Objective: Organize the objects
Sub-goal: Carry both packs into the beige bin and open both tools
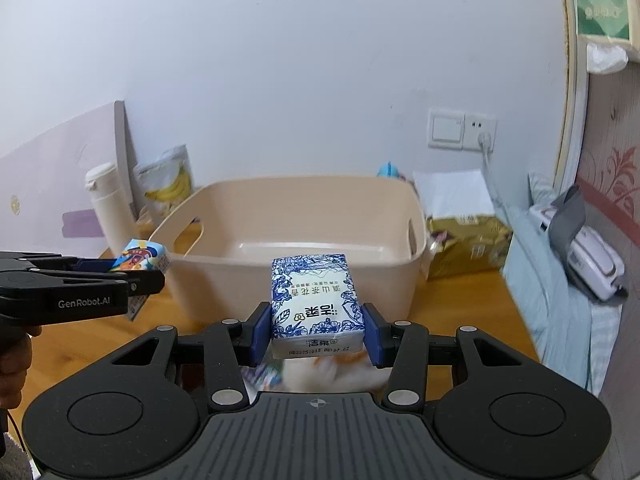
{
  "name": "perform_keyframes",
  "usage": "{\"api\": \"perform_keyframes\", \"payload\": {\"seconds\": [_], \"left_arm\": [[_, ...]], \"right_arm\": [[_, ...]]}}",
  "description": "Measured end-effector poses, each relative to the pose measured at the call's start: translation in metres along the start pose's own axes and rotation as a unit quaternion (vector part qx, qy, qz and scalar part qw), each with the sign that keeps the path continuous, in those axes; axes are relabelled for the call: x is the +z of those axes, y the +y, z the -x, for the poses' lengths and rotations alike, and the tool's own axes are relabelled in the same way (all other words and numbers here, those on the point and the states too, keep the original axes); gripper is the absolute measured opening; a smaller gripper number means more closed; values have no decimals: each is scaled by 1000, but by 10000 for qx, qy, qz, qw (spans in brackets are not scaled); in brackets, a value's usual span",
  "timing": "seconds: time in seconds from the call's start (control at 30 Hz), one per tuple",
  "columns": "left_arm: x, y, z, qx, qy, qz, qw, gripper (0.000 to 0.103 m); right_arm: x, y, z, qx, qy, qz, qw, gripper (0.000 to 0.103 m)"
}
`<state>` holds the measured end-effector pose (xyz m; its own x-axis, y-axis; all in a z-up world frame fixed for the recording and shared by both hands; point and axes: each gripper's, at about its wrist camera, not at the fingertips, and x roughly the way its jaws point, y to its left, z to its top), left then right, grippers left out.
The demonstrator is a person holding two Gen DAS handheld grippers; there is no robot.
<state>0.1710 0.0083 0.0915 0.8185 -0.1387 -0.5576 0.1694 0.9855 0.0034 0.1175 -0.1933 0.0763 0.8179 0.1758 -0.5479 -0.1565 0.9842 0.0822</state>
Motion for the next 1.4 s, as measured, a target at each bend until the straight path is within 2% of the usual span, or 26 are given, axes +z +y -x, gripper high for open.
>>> {"api": "perform_keyframes", "payload": {"seconds": [0.23,0.57,0.73,0.93,1.27,1.3,1.37,1.4], "left_arm": [[28,-5,-34,36,22,-114,9999,46],[49,-13,-91,143,187,-245,9994,46],[55,-16,-120,222,356,-321,9986,46],[54,-16,-151,115,856,-354,9956,47],[44,-15,-165,31,1209,-351,9920,47],[44,-14,-164,37,1179,-330,9925,49],[46,-14,-162,46,1148,-329,9928,59],[46,-13,-161,60,1111,-341,9932,68]], "right_arm": [[31,-9,-21,-41,-169,4,9998,44],[60,-19,-65,-119,-100,109,9998,44],[68,-17,-96,-164,113,192,9996,44],[68,-10,-133,-159,490,320,9982,45],[54,-1,-164,-215,1107,646,9915,45],[54,-2,-165,-202,1129,622,9915,45],[54,-3,-164,-192,1138,582,9916,45],[54,-2,-163,-219,1117,591,9917,45]]}}
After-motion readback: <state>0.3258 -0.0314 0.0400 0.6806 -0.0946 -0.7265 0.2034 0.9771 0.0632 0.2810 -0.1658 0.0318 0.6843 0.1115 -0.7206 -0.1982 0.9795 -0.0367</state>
